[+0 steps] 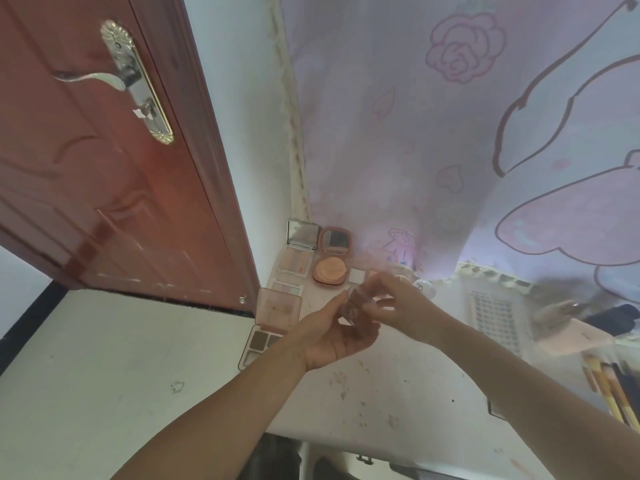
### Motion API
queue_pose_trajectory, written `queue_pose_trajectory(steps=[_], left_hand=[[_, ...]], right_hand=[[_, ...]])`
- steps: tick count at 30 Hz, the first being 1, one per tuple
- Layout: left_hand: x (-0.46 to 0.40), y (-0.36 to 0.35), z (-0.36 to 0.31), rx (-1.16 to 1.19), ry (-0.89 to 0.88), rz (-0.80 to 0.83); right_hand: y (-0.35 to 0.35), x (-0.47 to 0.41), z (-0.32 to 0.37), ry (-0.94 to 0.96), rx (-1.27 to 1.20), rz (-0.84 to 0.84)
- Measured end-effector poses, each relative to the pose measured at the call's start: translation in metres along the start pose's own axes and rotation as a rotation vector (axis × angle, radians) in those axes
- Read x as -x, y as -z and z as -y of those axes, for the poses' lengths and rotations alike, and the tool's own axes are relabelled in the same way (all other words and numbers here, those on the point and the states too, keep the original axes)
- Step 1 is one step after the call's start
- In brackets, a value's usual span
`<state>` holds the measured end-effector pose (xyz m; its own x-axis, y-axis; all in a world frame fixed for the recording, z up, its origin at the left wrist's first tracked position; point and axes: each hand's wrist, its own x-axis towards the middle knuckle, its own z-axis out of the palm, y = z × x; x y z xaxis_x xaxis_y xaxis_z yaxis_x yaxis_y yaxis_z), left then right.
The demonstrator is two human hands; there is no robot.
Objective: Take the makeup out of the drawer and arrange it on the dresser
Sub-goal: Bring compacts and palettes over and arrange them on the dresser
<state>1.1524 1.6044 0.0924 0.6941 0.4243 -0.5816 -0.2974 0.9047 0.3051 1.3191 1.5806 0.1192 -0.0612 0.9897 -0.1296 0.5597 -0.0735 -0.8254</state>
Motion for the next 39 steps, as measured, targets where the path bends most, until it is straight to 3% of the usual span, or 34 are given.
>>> queue_pose_trajectory(steps=[2, 6, 11, 18, 26, 33, 39], left_hand=[[0.001, -0.003, 0.001, -0.034, 0.013, 0.016], [0.001, -0.007, 0.004, 0.032, 0.016, 0.013], [-0.001, 0.007, 0.009, 0.172, 0.023, 0.006], [-0.008, 0.033, 0.021, 0.361, -0.103, -0.276], [-0.026, 0.038, 0.016, 0.514, -0.235, -0.515], [-0.043, 0.031, 0.011, 0.358, -0.23, -0.664], [-0.047, 0.033, 0.008, 0.311, -0.216, -0.665]], right_hand=[[0.013, -0.001, 0.002, -0.058, -0.061, -0.042], [0.034, -0.004, 0.005, -0.146, -0.188, 0.122], [0.025, -0.012, -0.006, -0.234, -0.333, 0.055], [-0.005, -0.042, -0.032, -0.287, -0.096, -0.033], [-0.056, -0.082, -0.055, -0.296, -0.002, -0.063], [-0.072, -0.097, -0.053, -0.248, 0.116, -0.074], [-0.075, -0.089, -0.054, -0.25, 0.108, -0.117]])
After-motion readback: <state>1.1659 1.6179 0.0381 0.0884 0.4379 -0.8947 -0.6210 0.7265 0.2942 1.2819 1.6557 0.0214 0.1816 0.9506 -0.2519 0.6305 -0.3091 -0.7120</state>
